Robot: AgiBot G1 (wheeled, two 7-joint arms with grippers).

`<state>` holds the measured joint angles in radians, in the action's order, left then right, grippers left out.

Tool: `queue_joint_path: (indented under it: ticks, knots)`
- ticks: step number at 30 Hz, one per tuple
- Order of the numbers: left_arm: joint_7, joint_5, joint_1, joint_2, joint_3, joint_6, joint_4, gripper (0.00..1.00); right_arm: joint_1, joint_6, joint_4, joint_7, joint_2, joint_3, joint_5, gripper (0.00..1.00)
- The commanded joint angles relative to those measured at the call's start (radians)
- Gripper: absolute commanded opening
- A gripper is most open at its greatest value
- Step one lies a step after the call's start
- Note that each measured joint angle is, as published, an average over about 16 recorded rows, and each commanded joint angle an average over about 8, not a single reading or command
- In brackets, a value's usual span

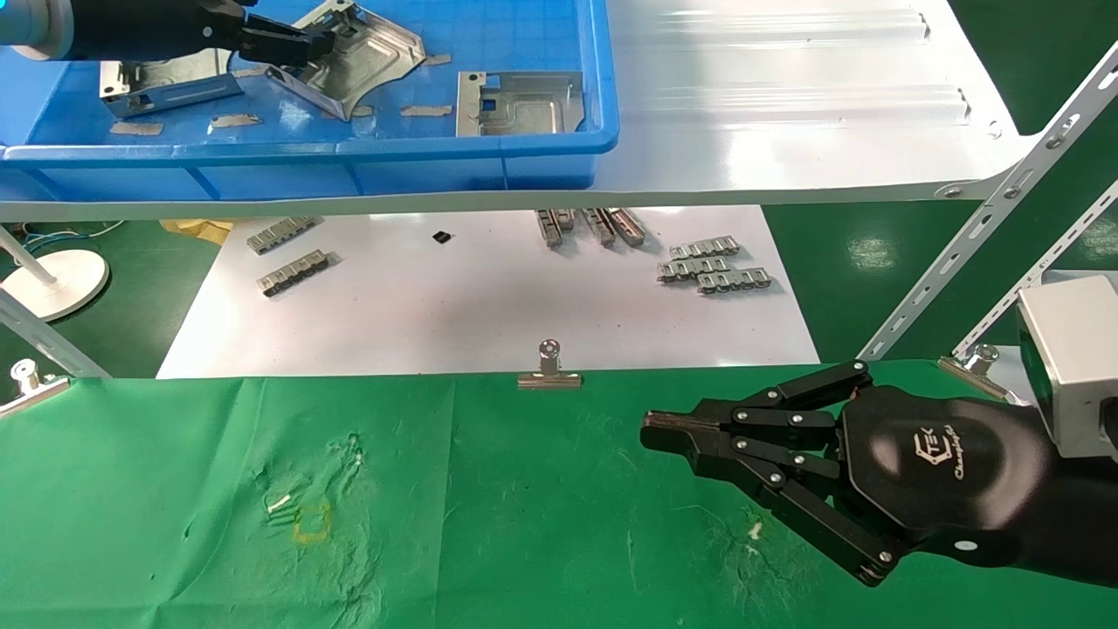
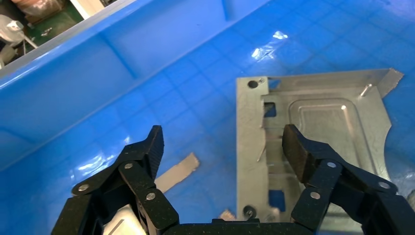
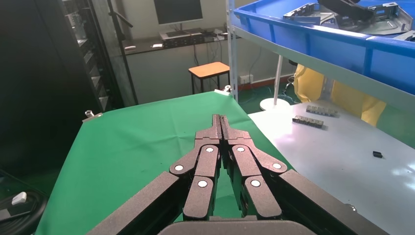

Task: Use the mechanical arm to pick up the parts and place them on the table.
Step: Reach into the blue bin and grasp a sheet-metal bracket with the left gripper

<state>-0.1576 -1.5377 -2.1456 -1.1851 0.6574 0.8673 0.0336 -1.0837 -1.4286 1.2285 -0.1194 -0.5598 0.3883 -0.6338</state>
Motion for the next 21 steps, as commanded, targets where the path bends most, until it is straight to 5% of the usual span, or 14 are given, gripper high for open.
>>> queue_joint_path:
  ticks: [1,21]
  knots:
    - [0.005,-0.002,-0.005,0.001,0.001,0.003,-0.007,0.0,0.0,0.0,0.0,0.0,0.0,0.0,0.0,0.0]
    - [-0.024,0.037,-0.002,0.015,-0.026,0.058,-0.038,0.0,0.0,0.0,0.0,0.0,0.0,0.0,0.0,0.0]
